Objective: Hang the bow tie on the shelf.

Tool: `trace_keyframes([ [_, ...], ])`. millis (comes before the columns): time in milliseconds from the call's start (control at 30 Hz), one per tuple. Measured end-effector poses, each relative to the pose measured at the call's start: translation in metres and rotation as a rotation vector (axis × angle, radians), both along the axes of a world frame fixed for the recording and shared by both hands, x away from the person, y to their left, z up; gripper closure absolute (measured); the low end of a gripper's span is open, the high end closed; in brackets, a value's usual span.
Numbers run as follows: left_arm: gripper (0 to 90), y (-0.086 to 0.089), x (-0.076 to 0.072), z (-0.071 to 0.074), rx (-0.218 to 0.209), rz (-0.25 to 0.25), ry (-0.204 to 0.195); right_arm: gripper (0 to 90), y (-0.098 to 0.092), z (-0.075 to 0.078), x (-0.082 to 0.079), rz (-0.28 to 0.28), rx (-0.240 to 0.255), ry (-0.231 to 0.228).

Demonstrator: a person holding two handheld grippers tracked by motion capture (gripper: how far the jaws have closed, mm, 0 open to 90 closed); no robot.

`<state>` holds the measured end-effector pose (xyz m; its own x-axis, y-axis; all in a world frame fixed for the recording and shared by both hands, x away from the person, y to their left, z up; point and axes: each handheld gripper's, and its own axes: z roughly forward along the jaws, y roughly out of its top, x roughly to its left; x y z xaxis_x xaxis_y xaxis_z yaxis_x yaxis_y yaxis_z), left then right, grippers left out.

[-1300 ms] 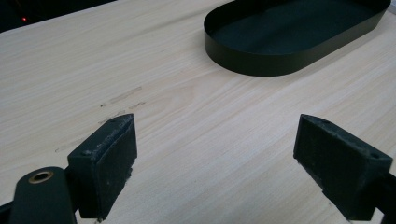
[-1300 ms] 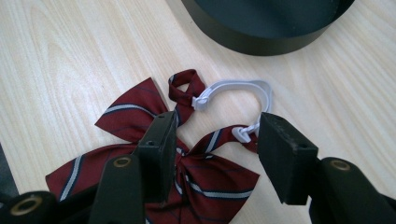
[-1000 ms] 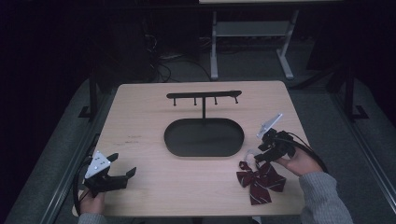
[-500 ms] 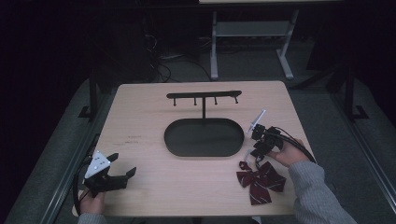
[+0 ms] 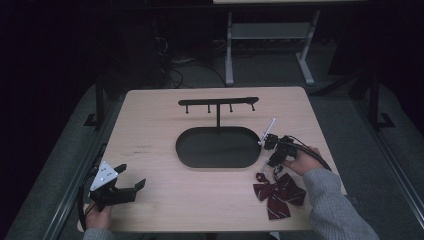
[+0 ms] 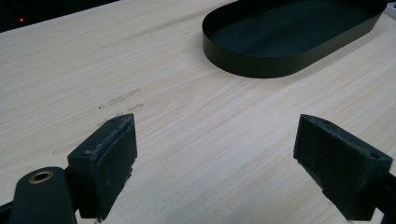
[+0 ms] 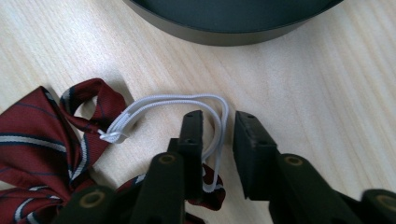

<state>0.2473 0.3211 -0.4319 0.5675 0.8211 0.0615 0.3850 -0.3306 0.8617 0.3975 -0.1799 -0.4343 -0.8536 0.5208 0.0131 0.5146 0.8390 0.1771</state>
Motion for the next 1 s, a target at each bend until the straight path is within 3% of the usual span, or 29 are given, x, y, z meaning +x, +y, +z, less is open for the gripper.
trace_keyframes([
  [267,13.1,0.000,0.000,0.000,0.000,0.001,0.002,85.7,0.000,-0.003,0.000,0.027,-0.020,0.000],
  [433,13.1,-0.001,0.000,0.000,0.000,-0.001,0.001,87.1,-0.001,-0.002,-0.002,0.031,-0.017,0.006],
  [767,13.1,-0.001,0.000,-0.001,0.004,0.000,0.005,87.3,-0.001,0.012,-0.010,0.060,0.011,-0.014],
  [1000,13.1,-0.001,0.000,-0.001,0.005,0.002,0.009,87.3,-0.004,0.024,-0.020,0.088,0.066,-0.024],
])
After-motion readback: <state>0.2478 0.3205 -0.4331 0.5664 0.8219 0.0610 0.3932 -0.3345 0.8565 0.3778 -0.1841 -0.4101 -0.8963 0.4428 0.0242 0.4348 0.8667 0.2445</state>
